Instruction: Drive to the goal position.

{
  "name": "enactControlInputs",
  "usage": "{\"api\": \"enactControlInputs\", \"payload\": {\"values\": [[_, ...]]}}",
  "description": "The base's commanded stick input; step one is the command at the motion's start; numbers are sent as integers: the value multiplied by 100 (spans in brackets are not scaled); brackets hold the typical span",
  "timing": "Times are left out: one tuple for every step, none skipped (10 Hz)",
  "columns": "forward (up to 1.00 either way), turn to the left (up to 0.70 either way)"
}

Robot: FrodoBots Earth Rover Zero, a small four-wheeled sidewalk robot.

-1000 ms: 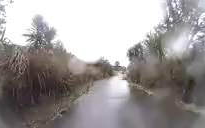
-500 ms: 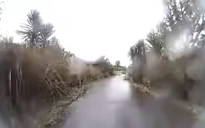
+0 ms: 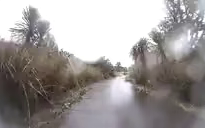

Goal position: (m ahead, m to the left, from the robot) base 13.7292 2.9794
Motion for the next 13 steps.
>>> {"api": "enactControlInputs", "payload": {"values": [[85,0],[85,0],[85,0],[85,0],[85,0],[85,0],[85,0],[85,0],[85,0],[85,0],[85,0],[85,0],[85,0]]}}
